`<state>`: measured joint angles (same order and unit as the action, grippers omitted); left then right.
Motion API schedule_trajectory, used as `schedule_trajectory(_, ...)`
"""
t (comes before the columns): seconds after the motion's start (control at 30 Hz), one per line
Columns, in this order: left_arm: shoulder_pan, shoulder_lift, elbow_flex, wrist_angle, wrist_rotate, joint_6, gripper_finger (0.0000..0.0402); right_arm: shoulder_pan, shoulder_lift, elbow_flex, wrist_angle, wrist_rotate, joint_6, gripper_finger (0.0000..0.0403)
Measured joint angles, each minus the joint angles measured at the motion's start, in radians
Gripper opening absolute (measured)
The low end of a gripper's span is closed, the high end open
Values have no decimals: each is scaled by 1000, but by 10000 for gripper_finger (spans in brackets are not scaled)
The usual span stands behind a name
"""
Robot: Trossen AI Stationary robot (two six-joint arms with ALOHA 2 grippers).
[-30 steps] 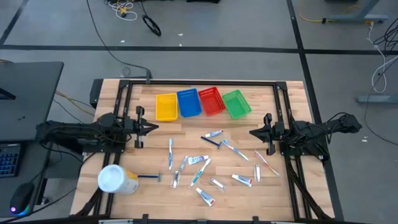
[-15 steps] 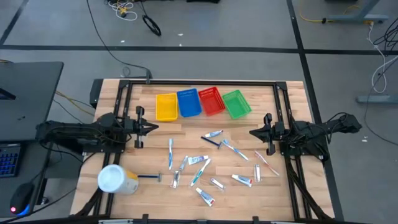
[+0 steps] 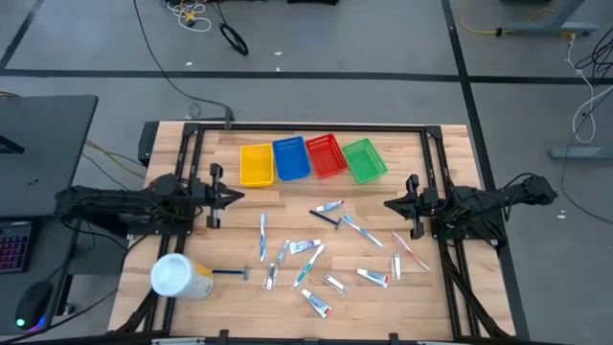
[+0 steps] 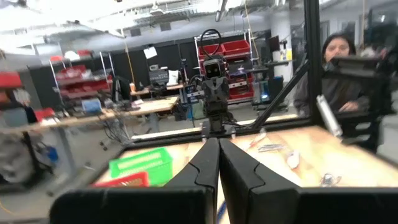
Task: Pick & Place Travel size toiletries
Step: Put the top left nail cutter into the yellow bin
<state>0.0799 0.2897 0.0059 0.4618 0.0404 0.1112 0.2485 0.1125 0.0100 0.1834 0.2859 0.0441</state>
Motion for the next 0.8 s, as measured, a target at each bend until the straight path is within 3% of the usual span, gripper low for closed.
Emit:
schedule_trajectory(0.1, 0, 0, 0, 0, 14, -105, 20, 0, 0, 0, 0, 0, 0, 1)
schedule_trajectory(0.5, 0, 0, 0, 1, 61, -184, 20, 0, 0, 0, 11, 0, -8, 1)
schedule_trajectory(0.8, 0, 30, 0, -8, 80, -244, 22, 0, 0, 0, 179, 0, 103, 1)
